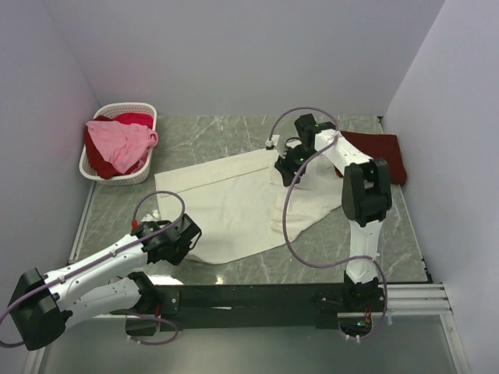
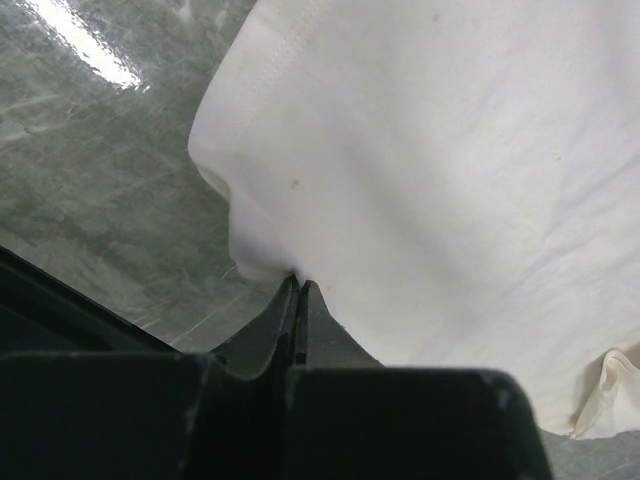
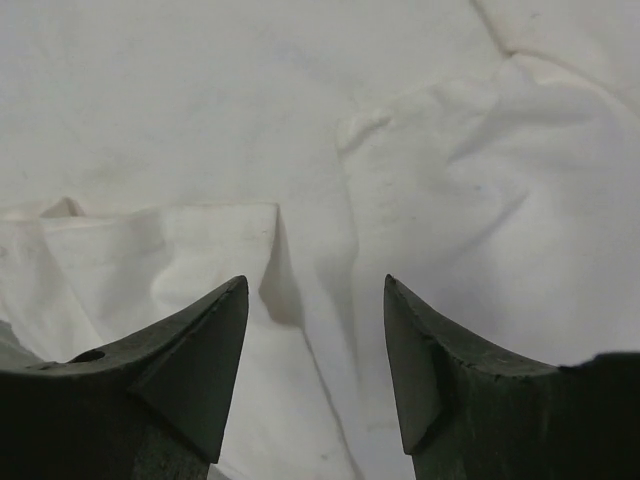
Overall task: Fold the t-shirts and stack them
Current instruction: Fold the tshirt
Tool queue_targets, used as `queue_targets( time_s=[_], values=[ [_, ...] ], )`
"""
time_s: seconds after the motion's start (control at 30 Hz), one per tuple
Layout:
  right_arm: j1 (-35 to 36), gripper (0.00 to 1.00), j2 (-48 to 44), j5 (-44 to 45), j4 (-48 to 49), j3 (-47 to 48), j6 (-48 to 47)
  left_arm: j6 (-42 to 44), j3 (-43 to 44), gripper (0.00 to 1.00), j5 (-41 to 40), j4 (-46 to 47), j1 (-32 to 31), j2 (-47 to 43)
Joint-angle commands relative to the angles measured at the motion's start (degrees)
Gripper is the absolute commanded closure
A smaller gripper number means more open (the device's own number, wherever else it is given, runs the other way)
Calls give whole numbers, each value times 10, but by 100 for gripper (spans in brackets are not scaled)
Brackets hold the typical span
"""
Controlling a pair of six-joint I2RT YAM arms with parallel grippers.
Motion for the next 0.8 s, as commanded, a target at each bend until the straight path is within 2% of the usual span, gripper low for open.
queue_targets(
  time_s=[0.0,0.6,0.77],
  values=[
    [15,36,8,-13,-30,6,43,-9,-9,100,3,4,3,-12],
    [44,38,75,37,-6,9,93,-6,-7,100,4,7,4,-7],
    [50,47,77,31,-22,9,86,-8,-8,100,2,4,4,-12]
  ],
)
